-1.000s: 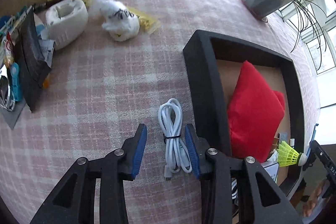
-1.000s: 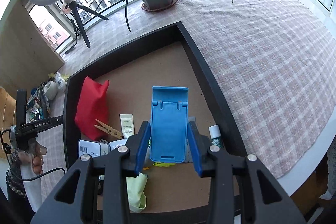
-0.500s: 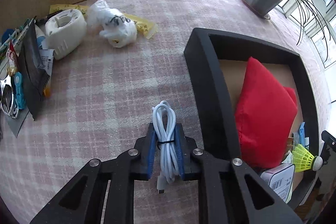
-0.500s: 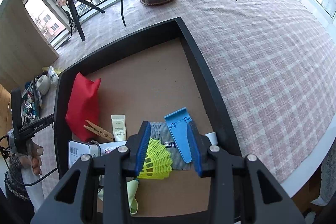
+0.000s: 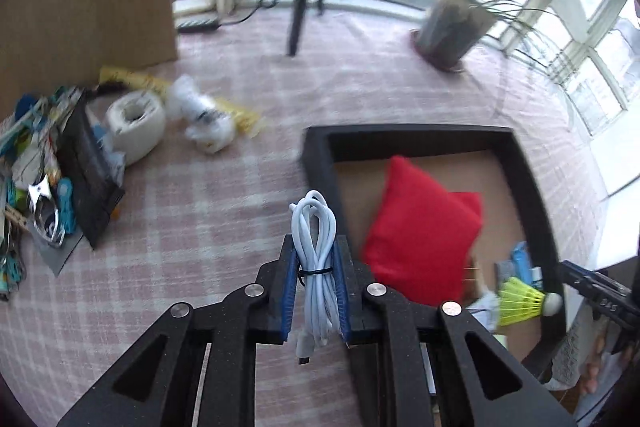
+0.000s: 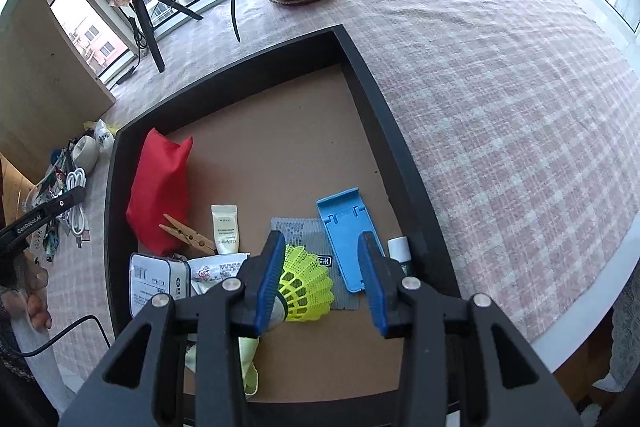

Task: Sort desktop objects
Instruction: 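Carry the cable and blue stand into the tray and open both grippers, then move both open grippers back over the remaining pile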

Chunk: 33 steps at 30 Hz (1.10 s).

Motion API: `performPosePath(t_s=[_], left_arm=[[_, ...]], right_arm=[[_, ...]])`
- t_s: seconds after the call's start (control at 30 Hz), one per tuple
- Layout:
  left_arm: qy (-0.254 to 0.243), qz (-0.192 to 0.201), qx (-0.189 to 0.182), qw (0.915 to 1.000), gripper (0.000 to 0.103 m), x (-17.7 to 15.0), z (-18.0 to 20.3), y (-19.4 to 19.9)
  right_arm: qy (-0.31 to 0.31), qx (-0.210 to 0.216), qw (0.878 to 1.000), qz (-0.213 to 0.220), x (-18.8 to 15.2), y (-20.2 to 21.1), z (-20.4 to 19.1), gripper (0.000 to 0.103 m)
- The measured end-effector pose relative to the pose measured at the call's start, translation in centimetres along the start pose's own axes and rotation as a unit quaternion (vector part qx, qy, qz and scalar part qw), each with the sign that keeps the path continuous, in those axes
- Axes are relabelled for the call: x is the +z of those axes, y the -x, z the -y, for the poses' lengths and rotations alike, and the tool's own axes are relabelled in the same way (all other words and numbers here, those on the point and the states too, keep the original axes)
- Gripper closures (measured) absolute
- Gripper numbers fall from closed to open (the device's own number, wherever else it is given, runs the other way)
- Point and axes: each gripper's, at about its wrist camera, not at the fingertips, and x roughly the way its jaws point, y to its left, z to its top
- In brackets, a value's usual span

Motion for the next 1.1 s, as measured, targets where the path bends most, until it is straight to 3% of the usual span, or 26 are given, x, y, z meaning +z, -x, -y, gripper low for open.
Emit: performPosePath(t_s=[0.33,0.43,0.5,0.57,0.8,0.93,1.1], left_arm=[[-0.083,-0.001,-0.051,0.9953,0.086,-0.4,9.5,1.0],[-0.087,0.001,-0.056,0.9946,0.076,-1.2,10.6,1.4],[-0.092,0.008,-0.052,0.9944,0.065,-1.6,10.9,1.9],[-0.092,0.013,-0.049,0.9945,0.064,-2.1,10.7,2.9],[-0.069,0.044,-0.026,0.9963,0.054,-3.5,6.0,6.6],[-0.057,0.071,0.004,0.9958,0.051,-4.9,1.5,9.4],[-0.03,0.101,0.03,0.994,0.039,-6.7,-5.3,13.1]], right_arm=[[-0.006,-0.004,1.0,0.014,-0.7,1.2,0.6,0.063],[-0.011,-0.002,1.0,0.02,-0.8,1.6,0.8,0.055],[-0.012,-0.001,1.0,0.022,-0.8,1.9,0.6,0.054],[-0.006,0.0,1.0,0.022,-1.0,2.1,0.0,0.054],[0.022,0.011,0.999,0.028,-2.0,2.6,-5.1,0.054],[0.032,0.023,0.999,0.031,-3.3,2.7,-9.4,0.054],[0.053,0.035,0.997,0.038,-5.1,2.8,-16.0,0.053]])
